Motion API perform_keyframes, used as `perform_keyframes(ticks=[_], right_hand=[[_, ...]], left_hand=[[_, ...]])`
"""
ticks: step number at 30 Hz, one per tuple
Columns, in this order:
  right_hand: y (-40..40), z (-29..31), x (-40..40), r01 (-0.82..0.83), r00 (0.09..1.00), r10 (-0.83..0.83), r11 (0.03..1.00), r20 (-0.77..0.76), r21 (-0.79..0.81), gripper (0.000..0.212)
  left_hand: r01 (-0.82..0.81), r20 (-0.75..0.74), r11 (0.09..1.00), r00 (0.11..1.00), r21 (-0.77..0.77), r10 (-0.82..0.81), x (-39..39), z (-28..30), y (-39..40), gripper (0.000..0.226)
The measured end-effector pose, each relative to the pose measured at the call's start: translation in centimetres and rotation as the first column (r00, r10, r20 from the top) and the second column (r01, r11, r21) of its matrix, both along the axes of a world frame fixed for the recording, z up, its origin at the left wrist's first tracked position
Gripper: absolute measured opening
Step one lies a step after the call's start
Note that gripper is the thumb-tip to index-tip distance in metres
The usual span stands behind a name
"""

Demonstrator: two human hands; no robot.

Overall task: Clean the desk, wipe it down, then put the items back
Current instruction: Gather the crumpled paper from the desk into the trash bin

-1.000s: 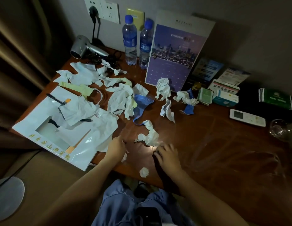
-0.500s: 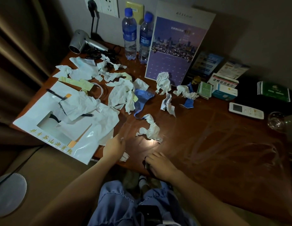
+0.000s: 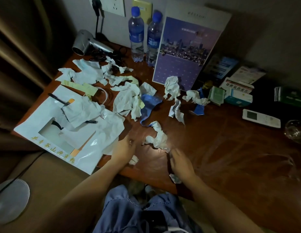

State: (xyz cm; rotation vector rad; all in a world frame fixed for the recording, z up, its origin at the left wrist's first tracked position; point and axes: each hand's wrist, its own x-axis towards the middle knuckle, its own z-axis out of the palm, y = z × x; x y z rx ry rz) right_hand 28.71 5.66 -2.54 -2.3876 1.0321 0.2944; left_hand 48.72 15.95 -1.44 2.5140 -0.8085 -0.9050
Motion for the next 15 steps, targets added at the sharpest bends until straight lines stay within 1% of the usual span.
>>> perform_keyframes(ticks=[2, 3, 4, 5, 6, 7, 9, 10, 12, 15], right_hand=[[-1.4, 0.6, -0.5, 0.184, 0.981, -0.183, 0.983, 0.066, -0.016, 0.015], [-2.0, 1.0, -0.8, 0.214, 0.973, -0.212, 0.977, 0.089, -0.009, 0.013], [-2.3, 1.3, -1.2, 0.189, 0.979, -0.189, 0.982, 0.08, 0.009, 0.011], [-2.4, 1.6, -1.5, 0.124, 0.991, -0.125, 0.992, 0.046, 0.034, 0.011], [-2.3, 1.7, -1.9, 0.039, 0.999, -0.039, 0.997, -0.005, 0.071, 0.016], [-2.0, 1.7, -2.2, -0.051, 0.997, 0.057, 0.993, -0.06, 0.111, 0.026], [-1.3, 1.4, -3.0, -0.202, 0.96, 0.229, 0.965, -0.162, 0.165, 0.044], [-1.1, 1.0, -3.4, -0.253, 0.937, 0.288, 0.95, -0.197, 0.182, 0.05], [-0.8, 0.6, -4.1, -0.316, 0.914, 0.352, 0.929, -0.2, 0.192, 0.052], [-1.0, 0.9, -4.4, -0.348, 0.92, 0.368, 0.925, -0.136, 0.153, 0.045]], left_hand=[[0.001, -0.041, 1.0, 0.999, -0.02, -0.002, -0.2, 0.0, -1.0, 0.043], [0.013, -0.062, 1.0, 0.998, -0.026, -0.014, -0.3, -0.1, -1.5, 0.051], [0.032, -0.084, 0.999, 0.996, -0.032, -0.035, -0.5, -0.2, -2.1, 0.058], [0.067, -0.101, 0.997, 0.992, -0.036, -0.071, -0.8, -0.2, -2.7, 0.06], [0.114, -0.11, 0.993, 0.987, -0.041, -0.118, -1.2, -0.3, -3.2, 0.059], [0.161, -0.115, 0.986, 0.979, -0.049, -0.166, -1.6, -0.4, -3.7, 0.057], [0.235, -0.122, 0.969, 0.962, -0.077, -0.244, -2.3, -0.5, -4.6, 0.058], [0.262, -0.123, 0.961, 0.955, -0.087, -0.271, -2.6, -0.7, -4.9, 0.061], [0.3, -0.128, 0.952, 0.943, -0.068, -0.306, -3.2, -0.9, -5.4, 0.063], [0.321, -0.124, 0.947, 0.939, -0.016, -0.32, -3.5, -0.8, -5.8, 0.057]])
